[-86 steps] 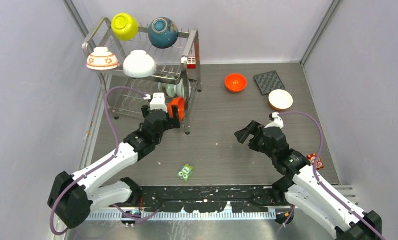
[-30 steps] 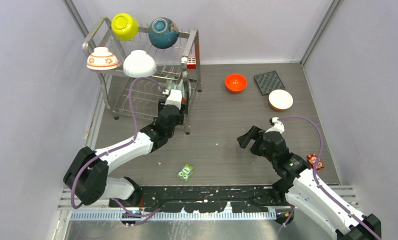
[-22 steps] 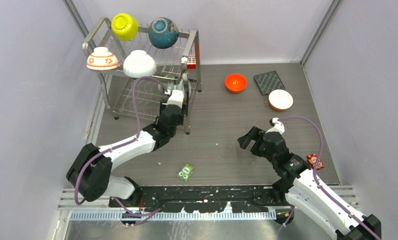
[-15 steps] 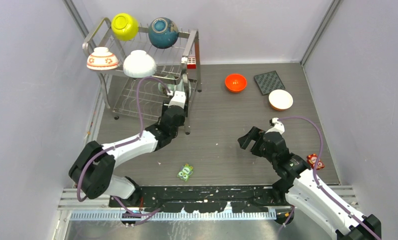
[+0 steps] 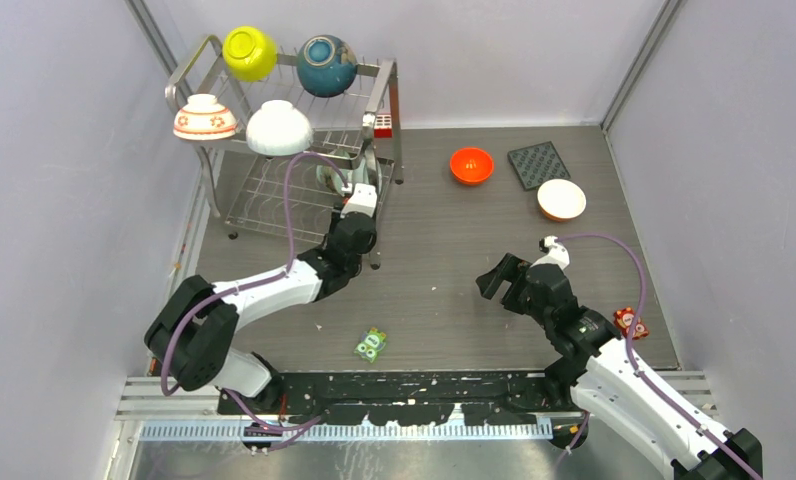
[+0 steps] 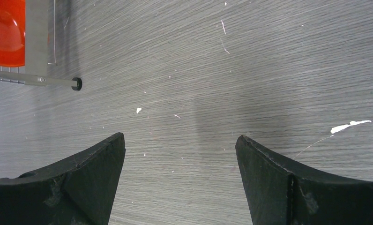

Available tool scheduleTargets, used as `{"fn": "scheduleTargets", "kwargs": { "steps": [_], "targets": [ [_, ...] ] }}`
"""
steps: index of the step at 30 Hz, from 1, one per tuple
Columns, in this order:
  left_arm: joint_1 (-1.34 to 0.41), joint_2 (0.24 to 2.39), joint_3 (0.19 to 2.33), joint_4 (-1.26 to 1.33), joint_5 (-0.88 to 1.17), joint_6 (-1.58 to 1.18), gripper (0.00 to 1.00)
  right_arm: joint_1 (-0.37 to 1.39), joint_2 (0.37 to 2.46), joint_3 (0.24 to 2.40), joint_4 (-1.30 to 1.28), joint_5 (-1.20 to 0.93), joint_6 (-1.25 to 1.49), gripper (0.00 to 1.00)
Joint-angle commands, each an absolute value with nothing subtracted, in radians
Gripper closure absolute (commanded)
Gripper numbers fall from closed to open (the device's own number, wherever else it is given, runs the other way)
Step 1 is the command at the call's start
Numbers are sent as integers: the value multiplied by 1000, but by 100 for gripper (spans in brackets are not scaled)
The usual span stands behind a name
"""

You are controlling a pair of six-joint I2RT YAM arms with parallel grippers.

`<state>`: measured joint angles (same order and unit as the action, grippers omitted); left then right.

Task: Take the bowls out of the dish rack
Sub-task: Pick up the bowl from the dish rack.

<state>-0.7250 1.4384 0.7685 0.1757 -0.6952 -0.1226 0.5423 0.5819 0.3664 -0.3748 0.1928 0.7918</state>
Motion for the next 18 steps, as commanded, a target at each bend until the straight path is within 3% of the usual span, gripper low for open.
{"fn": "scheduleTargets", "kwargs": {
  "steps": [1, 10, 18],
  "targets": [
    [-732, 1446, 796, 219, -738, -121, 63, 548, 576, 363, -351, 222, 782, 9],
    [-736, 1443, 789, 233, -745, -118, 72, 548, 584, 359, -346, 225, 782, 9],
    [-741, 1434, 772, 253, -760, -114, 88, 549, 586, 355, -343, 226, 784, 9]
  ]
}}
